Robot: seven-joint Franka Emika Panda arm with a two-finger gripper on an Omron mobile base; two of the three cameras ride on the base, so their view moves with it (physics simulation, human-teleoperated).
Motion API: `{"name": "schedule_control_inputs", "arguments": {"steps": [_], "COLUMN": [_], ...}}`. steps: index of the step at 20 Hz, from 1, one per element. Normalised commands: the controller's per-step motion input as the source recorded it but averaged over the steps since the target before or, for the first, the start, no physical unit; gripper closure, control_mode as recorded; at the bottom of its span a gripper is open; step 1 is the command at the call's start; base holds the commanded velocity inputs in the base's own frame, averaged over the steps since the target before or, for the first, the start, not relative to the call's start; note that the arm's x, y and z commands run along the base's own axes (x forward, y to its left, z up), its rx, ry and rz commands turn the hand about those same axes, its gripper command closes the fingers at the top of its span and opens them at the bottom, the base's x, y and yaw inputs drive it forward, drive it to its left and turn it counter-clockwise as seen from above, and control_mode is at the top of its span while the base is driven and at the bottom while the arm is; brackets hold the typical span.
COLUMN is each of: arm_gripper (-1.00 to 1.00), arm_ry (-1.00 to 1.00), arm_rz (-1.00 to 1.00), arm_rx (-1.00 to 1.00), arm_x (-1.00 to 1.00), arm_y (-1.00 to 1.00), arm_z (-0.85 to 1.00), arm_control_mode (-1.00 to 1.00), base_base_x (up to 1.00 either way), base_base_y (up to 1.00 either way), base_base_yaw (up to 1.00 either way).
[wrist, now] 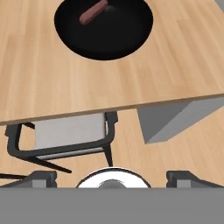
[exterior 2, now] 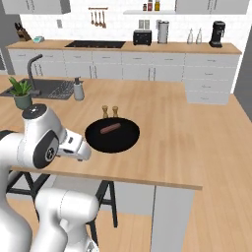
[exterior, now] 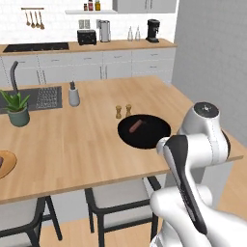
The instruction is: Place one bun and one sausage from the bowl on each plate.
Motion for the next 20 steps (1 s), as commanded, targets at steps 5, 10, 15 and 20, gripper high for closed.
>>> {"name": "schedule_control_inputs", "arguments": {"steps": [5,10,15,20], "arm_gripper": [-1.00,-1.00,-1.00,-1.00], "arm_ry": [-0.22,-0.11,0.14,0.24], "arm_rz": [-0.05,-0.24,-0.05,0.07], "arm_rx": [0.01,0.16,0.30,0.33], "arm_x": [0.64,0.91,0.96,1.00], "arm_y": [0.08,0.19,-0.31,-0.38], "arm_z": [0.43,0.23,0.09,-0.09], "arm_control_mode": [-1.00,-1.00,-1.00,-1.00], "base_base_x": [0.00,0.00,0.00,0.00], "base_base_y": [0.00,0.00,0.00,0.00], "base_base_yaw": [0.00,0.00,0.00,0.00]}}
